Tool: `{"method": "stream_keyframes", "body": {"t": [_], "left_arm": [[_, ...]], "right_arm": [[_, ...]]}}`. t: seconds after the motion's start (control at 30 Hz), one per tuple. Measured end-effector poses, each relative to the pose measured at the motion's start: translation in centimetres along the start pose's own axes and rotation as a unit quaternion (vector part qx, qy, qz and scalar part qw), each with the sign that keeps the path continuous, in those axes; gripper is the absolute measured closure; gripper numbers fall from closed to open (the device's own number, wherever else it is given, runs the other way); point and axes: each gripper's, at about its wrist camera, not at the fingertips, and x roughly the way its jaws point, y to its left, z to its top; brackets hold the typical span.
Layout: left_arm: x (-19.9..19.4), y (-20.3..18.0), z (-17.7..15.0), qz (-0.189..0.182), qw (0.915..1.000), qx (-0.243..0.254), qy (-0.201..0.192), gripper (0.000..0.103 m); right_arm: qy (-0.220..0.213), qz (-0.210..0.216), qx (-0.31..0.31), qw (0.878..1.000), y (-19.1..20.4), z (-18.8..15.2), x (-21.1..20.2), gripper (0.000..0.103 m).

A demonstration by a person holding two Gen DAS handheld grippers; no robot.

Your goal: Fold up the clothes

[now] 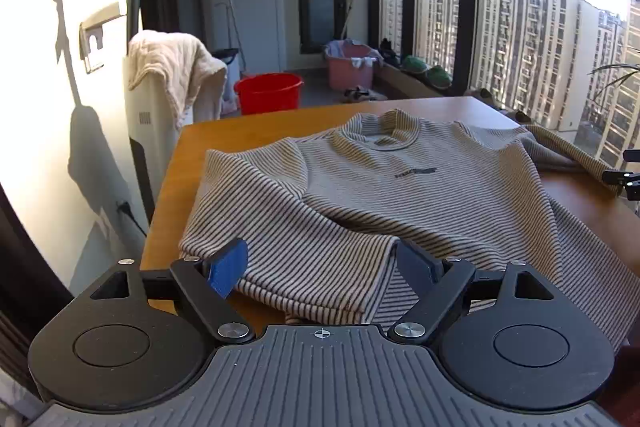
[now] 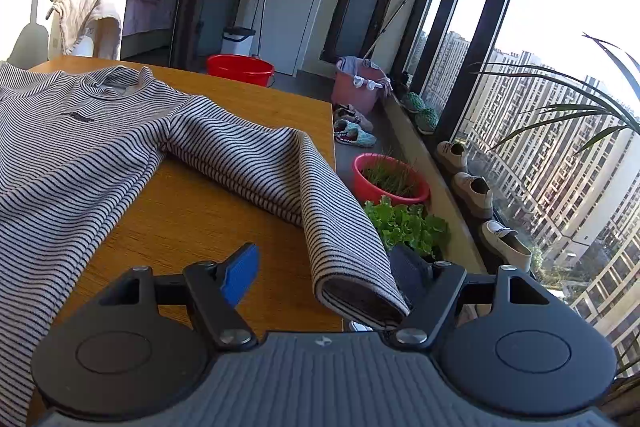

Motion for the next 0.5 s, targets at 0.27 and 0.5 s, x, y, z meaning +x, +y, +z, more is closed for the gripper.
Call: {"method": "stream_keyframes", "body": {"t": [0.27, 0.5], "left_arm": [[-0.2, 0.4, 0.1, 0.006, 1.0000, -0.007, 0.000, 0.008], [-0.1, -0.3, -0.9, -0.023, 0.9992, -0.018, 0.029, 0.007]], "right_arm": [[0.000, 0.057, 0.030, 0.998, 1.2, 0.7, -0.6, 0.093], [0.000, 0.167, 0.079, 0.983, 3.5, 0.9, -3.3, 0.063]]}}
